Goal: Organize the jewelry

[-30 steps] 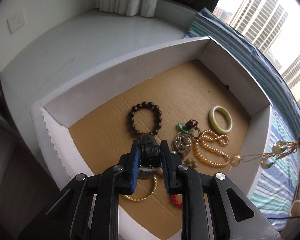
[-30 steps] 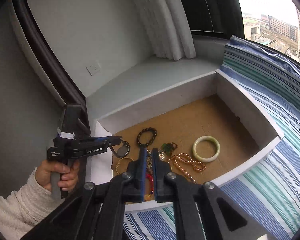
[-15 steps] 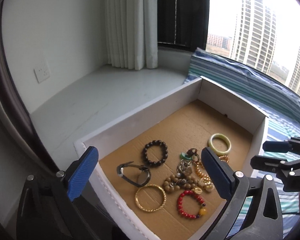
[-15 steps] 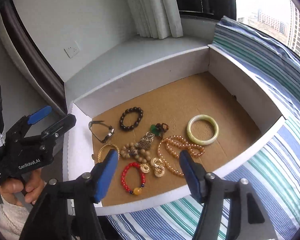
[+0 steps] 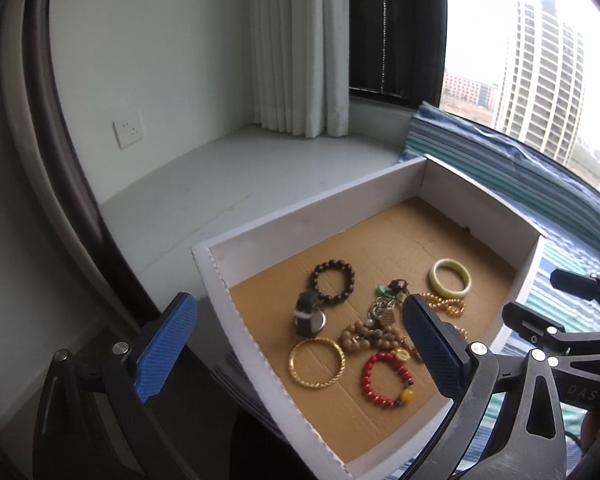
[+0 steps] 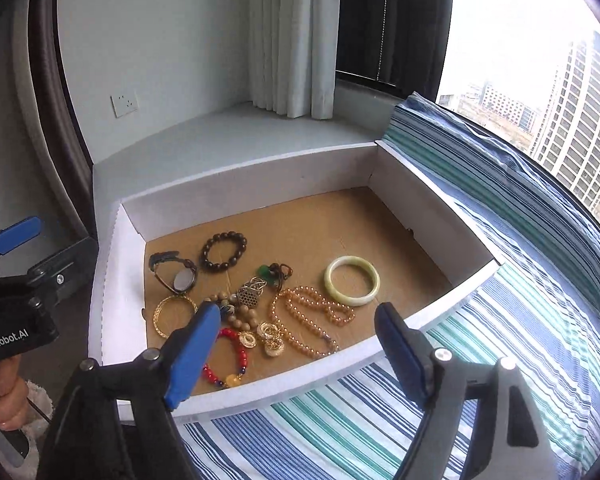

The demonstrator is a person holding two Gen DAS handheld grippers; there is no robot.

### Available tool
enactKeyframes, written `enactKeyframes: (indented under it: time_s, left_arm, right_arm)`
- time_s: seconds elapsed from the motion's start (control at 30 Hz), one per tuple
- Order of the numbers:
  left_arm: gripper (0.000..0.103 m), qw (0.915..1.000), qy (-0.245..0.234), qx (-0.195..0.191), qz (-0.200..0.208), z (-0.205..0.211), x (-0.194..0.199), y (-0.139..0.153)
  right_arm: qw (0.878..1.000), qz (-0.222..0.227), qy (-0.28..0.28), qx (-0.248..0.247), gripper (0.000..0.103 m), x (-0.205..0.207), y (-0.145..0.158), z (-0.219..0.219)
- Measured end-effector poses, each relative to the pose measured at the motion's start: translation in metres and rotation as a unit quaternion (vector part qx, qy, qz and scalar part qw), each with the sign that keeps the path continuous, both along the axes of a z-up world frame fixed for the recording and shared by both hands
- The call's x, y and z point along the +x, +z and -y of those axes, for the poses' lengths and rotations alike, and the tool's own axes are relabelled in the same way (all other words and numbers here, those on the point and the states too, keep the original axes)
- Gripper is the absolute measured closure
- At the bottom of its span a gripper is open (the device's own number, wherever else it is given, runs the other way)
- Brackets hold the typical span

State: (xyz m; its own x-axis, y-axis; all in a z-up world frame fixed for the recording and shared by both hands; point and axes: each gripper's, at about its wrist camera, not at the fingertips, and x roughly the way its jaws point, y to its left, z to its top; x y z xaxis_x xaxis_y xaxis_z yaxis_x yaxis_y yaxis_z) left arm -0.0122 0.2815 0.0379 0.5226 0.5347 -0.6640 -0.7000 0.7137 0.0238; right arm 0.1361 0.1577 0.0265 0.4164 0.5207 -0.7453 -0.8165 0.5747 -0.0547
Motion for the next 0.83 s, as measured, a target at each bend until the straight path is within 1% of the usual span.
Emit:
enactKeyframes:
  time_s: [0.1, 0.3, 0.57, 0.73, 0.83]
  left_arm:
    - [0.001, 0.9999, 0.000, -0.010, -0.014, -0.003, 0.000, -0.004]
    - [0.001, 0.9984, -0.007, -0.045, -0.035, -0.006, 0.002, -0.010]
    - [0.001, 0.9986, -0.012, -0.039, -0.033, -0.001, 0.003, -0.009]
    - [0.001, 0.9979, -0.018, -0.057, -0.025, -0.004, 0.004, -0.014]
    - [0.001, 0.9979, -0.019, -0.055, -0.027, -0.001, 0.006, -0.016]
  right_arm:
    - [1.000, -0.001, -0.001, -0.005, 0.022, -0.005, -0.001, -0.003]
    - [1.000, -0.003, -0.007, -0.011, 0.022, -0.009, 0.001, -0.010]
    - [1.000, -0.004, -0.017, -0.026, 0.022, -0.008, -0.001, -0.013]
    - [0.999, -0.011, -0.024, -0.027, 0.022, -0.004, -0.004, -0.012]
    - [0.999, -0.012, -0.023, -0.026, 0.022, -0.004, -0.004, -0.011]
